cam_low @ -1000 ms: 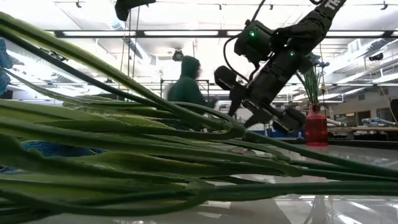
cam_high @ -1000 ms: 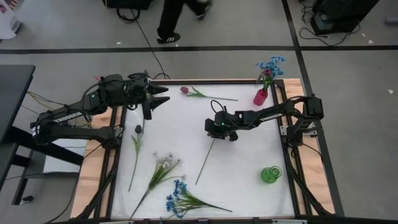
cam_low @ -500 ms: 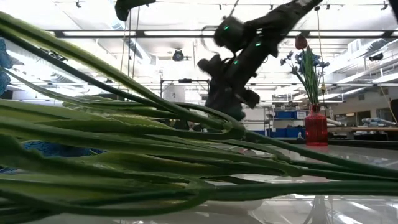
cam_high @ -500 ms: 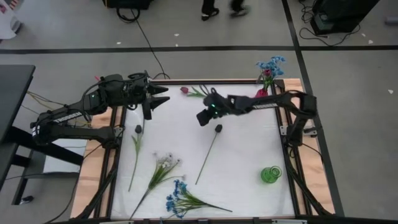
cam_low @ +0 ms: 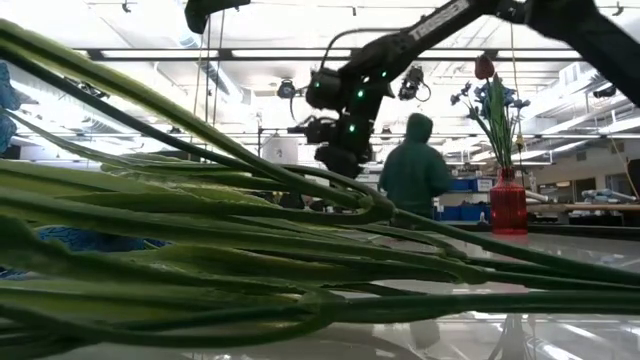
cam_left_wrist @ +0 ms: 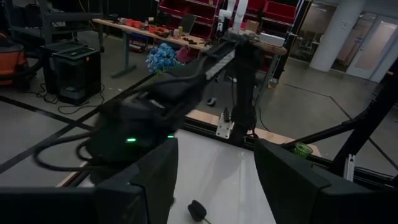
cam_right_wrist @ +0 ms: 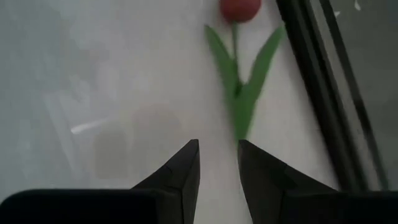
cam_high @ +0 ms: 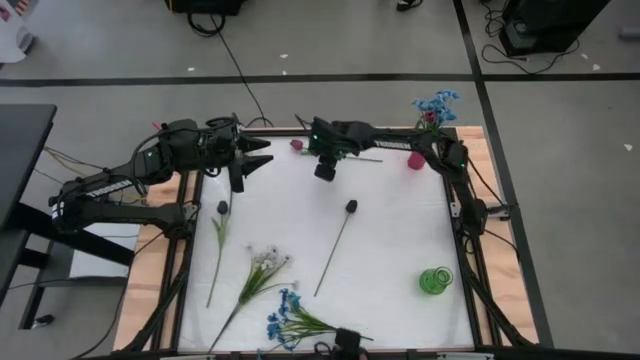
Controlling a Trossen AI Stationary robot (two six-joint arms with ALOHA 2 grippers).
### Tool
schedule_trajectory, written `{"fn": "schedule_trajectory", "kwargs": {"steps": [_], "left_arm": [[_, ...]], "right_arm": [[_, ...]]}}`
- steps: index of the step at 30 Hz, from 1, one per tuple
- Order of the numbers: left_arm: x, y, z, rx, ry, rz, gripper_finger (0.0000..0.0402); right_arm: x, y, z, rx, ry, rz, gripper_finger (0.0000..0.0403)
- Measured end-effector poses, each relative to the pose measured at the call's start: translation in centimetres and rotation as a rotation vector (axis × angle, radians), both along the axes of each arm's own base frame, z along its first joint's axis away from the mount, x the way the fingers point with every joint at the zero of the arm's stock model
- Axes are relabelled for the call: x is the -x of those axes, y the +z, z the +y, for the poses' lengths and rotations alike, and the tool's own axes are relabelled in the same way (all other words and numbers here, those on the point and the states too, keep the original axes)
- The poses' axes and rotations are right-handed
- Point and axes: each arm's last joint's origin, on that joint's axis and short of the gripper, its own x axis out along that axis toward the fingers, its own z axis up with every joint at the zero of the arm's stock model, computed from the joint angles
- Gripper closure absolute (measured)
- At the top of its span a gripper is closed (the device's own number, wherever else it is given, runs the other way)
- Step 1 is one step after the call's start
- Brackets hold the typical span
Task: Sort flowers into vase by color
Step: Put the pink flower into the red vase
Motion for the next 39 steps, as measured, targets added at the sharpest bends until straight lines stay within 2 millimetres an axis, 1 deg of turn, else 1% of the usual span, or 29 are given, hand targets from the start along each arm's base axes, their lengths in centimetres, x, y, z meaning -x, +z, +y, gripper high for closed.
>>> {"fn": "schedule_trajectory", "kwargs": {"steps": [6,11,16,19,22,26,30,39], "left_arm": [[0.0,0.0,0.0,0.0,0.0,0.0,0.0184],[0.0,0.0,0.0,0.0,0.0,0.0,0.0184],[0.0,0.0,0.0,0.0,0.0,0.0,0.0184],[0.0,0.0,0.0,0.0,0.0,0.0,0.0184],[0.0,0.0,0.0,0.0,0.0,0.0,0.0184],[0.0,0.0,0.0,0.0,0.0,0.0,0.0184],[0.0,0.0,0.0,0.0,0.0,0.0,0.0184],[0.0,0.0,0.0,0.0,0.0,0.0,0.0184]], "right_arm": [[0.4,-1.3,-3.7,-0.091,0.093,0.062,0.0285],[1.4,-2.8,-6.4,-0.202,0.063,0.037,0.0285],[2.7,-2.9,-8.3,-0.218,0.03,0.018,0.0284],[3.1,-3.0,-8.6,-0.27,0.026,-0.003,0.0284],[3.2,-3.0,-8.6,-0.318,0.035,-0.022,0.0284],[2.7,-3.1,-7.8,-0.306,0.051,-0.004,0.0284],[2.3,-3.1,-7.5,-0.285,0.067,-0.004,0.0284],[2.9,-5.1,-7.3,-0.292,0.063,0.059,0.0293]]}}
